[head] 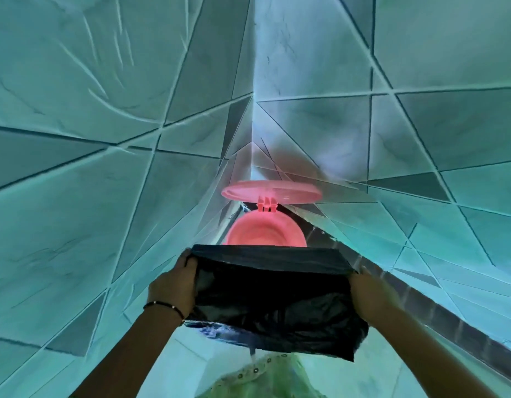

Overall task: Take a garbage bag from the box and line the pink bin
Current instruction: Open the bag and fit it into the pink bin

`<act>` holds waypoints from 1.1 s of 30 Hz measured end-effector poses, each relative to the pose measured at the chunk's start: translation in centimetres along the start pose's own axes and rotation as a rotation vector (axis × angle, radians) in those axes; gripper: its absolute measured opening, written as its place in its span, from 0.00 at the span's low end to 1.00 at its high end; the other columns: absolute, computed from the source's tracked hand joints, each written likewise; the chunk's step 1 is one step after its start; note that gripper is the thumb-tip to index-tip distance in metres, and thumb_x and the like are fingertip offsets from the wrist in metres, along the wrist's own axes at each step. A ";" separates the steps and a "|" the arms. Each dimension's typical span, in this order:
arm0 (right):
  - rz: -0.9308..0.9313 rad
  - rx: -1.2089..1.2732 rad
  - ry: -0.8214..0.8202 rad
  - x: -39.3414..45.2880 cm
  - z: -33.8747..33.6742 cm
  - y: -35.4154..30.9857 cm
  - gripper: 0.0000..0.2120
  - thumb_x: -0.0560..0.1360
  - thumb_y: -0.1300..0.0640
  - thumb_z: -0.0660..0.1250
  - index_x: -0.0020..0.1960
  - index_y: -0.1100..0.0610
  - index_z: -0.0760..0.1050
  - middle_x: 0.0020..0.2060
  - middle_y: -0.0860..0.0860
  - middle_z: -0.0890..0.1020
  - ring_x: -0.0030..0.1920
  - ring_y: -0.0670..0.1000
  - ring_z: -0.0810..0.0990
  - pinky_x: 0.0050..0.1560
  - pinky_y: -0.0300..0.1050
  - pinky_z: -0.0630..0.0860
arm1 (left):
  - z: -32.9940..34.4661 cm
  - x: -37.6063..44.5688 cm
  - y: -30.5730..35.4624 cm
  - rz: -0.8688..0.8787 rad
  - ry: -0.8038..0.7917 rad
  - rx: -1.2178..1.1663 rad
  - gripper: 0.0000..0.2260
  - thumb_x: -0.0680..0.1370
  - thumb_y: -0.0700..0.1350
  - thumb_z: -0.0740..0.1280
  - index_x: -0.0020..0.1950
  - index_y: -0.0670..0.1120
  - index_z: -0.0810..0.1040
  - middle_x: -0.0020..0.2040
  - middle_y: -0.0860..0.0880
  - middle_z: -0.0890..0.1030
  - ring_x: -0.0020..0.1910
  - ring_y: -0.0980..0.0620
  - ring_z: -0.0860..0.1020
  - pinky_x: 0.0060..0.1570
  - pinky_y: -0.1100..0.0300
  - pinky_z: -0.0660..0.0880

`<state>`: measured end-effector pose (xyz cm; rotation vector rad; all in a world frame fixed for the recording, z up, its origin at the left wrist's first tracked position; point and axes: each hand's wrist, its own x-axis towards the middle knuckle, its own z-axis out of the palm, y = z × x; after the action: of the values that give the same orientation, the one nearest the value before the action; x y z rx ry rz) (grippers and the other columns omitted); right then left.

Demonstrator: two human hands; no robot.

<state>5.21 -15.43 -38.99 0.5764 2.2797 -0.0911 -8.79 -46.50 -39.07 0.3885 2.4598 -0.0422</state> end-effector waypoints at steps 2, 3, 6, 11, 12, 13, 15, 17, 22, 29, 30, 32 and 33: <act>0.045 0.046 0.023 1.4 0.3 -0.7 0.14 0.76 0.63 0.56 0.57 0.54 0.75 0.56 0.55 0.77 0.54 0.59 0.80 0.48 0.49 0.76 | 0.8 1.2 0.1 -0.035 0.009 0.012 0.23 0.75 0.43 0.61 0.69 0.47 0.61 0.76 0.50 0.56 0.50 0.40 0.79 0.46 0.51 0.76; 0.071 0.079 0.044 1.9 0.2 -1.0 0.13 0.76 0.64 0.56 0.54 0.55 0.76 0.53 0.55 0.78 0.52 0.59 0.81 0.46 0.48 0.75 | 0.9 1.6 0.3 -0.055 0.019 -0.003 0.23 0.76 0.43 0.61 0.70 0.47 0.60 0.75 0.48 0.59 0.51 0.40 0.79 0.47 0.51 0.76; 0.125 0.169 0.111 3.5 0.2 -1.8 0.10 0.73 0.66 0.59 0.47 0.59 0.77 0.48 0.57 0.80 0.48 0.60 0.81 0.40 0.46 0.72 | 1.1 2.5 0.6 -0.114 0.083 -0.088 0.24 0.76 0.44 0.61 0.71 0.48 0.59 0.69 0.45 0.68 0.53 0.39 0.78 0.48 0.50 0.75; 0.149 0.262 0.201 5.1 0.3 -2.7 0.09 0.72 0.67 0.60 0.36 0.56 0.68 0.37 0.55 0.75 0.42 0.61 0.81 0.37 0.45 0.70 | 1.3 3.1 1.1 -0.183 0.166 -0.160 0.23 0.74 0.42 0.63 0.68 0.47 0.61 0.56 0.40 0.77 0.51 0.36 0.78 0.47 0.48 0.75; 0.143 0.267 0.203 5.6 0.5 -2.8 0.09 0.72 0.66 0.60 0.36 0.56 0.67 0.36 0.55 0.74 0.42 0.61 0.80 0.37 0.45 0.70 | 1.6 3.5 1.1 -0.187 0.164 -0.166 0.23 0.74 0.42 0.63 0.68 0.47 0.60 0.53 0.40 0.78 0.50 0.36 0.79 0.46 0.49 0.75; 0.133 0.267 0.201 5.8 0.7 -3.0 0.08 0.72 0.66 0.60 0.37 0.56 0.68 0.36 0.55 0.74 0.40 0.61 0.80 0.37 0.45 0.70 | 2.0 3.8 1.2 -0.189 0.156 -0.168 0.24 0.74 0.42 0.63 0.68 0.46 0.60 0.51 0.40 0.79 0.49 0.37 0.79 0.45 0.50 0.74; 0.124 0.251 0.161 6.7 1.2 -3.5 0.05 0.74 0.65 0.59 0.43 0.59 0.73 0.35 0.55 0.75 0.39 0.59 0.77 0.38 0.46 0.70 | 3.0 4.7 1.3 -0.193 0.117 -0.151 0.26 0.75 0.44 0.64 0.70 0.47 0.57 0.50 0.40 0.80 0.49 0.38 0.79 0.44 0.51 0.74; 0.134 0.241 0.093 7.7 2.0 -3.8 0.08 0.75 0.64 0.58 0.48 0.60 0.75 0.39 0.57 0.79 0.40 0.59 0.77 0.39 0.46 0.70 | 4.3 5.7 1.3 -0.185 0.070 -0.127 0.29 0.75 0.45 0.64 0.72 0.47 0.53 0.50 0.41 0.80 0.49 0.40 0.79 0.44 0.51 0.74; 0.107 0.150 -0.018 10.0 4.8 -3.5 0.11 0.74 0.63 0.58 0.54 0.58 0.74 0.46 0.57 0.82 0.48 0.59 0.81 0.45 0.48 0.76 | 7.5 7.5 0.5 -0.195 -0.027 -0.061 0.33 0.76 0.44 0.62 0.75 0.50 0.47 0.50 0.43 0.80 0.50 0.43 0.79 0.46 0.53 0.74; -0.062 0.030 -0.362 11.7 6.7 -0.9 0.20 0.71 0.57 0.58 0.63 0.48 0.70 0.49 0.53 0.81 0.49 0.56 0.80 0.48 0.48 0.79 | 9.6 8.1 -0.5 -0.148 -0.294 0.054 0.31 0.75 0.45 0.62 0.74 0.55 0.51 0.51 0.45 0.78 0.47 0.44 0.77 0.43 0.55 0.72; -0.074 0.046 -0.382 11.8 6.6 -0.6 0.21 0.72 0.58 0.58 0.64 0.47 0.69 0.50 0.53 0.81 0.49 0.56 0.80 0.48 0.49 0.79 | 9.5 8.2 -0.5 -0.149 -0.306 0.062 0.30 0.75 0.45 0.63 0.73 0.55 0.52 0.49 0.45 0.78 0.44 0.45 0.75 0.42 0.56 0.72; -0.073 0.102 -0.374 12.3 6.5 -0.1 0.23 0.72 0.58 0.59 0.66 0.45 0.69 0.52 0.53 0.81 0.49 0.56 0.81 0.46 0.48 0.80 | 9.5 8.4 -0.4 -0.143 -0.299 0.062 0.30 0.75 0.45 0.63 0.73 0.55 0.52 0.49 0.45 0.78 0.44 0.45 0.75 0.43 0.56 0.73; -0.067 0.134 -0.342 12.6 6.4 0.0 0.22 0.72 0.58 0.60 0.65 0.47 0.70 0.52 0.54 0.82 0.48 0.56 0.81 0.45 0.47 0.80 | 9.4 8.5 -0.2 -0.135 -0.281 0.057 0.30 0.75 0.45 0.63 0.73 0.55 0.52 0.51 0.45 0.79 0.47 0.44 0.77 0.45 0.55 0.74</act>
<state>1.94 -12.24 -52.34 0.5095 1.9685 -0.3505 -9.68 -45.63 -51.70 0.2229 2.2063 -0.2101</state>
